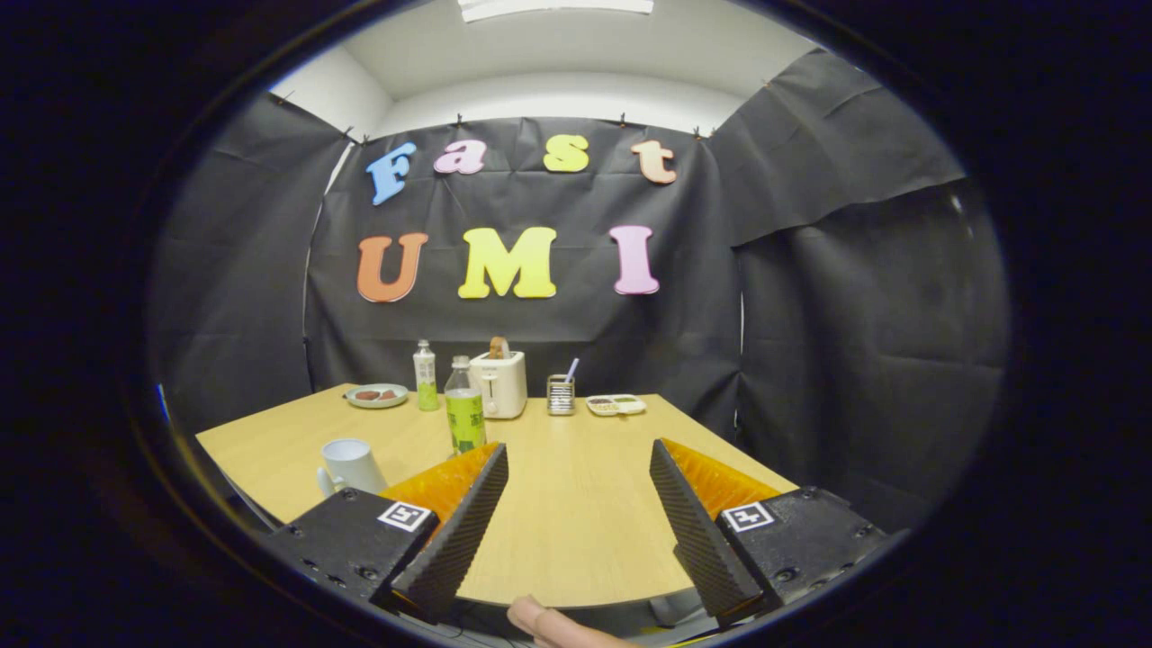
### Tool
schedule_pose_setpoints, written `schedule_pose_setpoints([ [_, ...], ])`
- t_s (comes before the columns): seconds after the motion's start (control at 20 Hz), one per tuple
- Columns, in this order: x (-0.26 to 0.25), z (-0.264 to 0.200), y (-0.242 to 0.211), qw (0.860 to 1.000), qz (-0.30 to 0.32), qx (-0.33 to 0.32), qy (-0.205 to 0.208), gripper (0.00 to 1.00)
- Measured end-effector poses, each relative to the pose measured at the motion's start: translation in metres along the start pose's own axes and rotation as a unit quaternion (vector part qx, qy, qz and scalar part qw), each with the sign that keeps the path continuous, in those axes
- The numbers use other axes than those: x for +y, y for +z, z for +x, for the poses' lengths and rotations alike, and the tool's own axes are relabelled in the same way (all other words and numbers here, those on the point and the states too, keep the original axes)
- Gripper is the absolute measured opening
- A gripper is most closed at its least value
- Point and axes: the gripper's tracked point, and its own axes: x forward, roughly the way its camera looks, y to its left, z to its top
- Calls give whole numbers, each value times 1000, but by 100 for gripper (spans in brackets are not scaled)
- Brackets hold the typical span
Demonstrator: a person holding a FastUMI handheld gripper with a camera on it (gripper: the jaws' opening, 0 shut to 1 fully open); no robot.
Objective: Take the bottle from table, then pour the juice into the cup, finally place the bottle on the coaster
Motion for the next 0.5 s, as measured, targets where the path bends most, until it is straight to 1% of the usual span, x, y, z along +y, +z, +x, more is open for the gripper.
schedule_pose_setpoints([
  [0.2, -14, 2, -15, 1000, -2, 14, -9, 100],
  [0.35, -12, 3, -21, 1000, 2, 19, 2, 100],
  [0.5, -11, 9, -23, 1000, 2, 20, 3, 100],
])
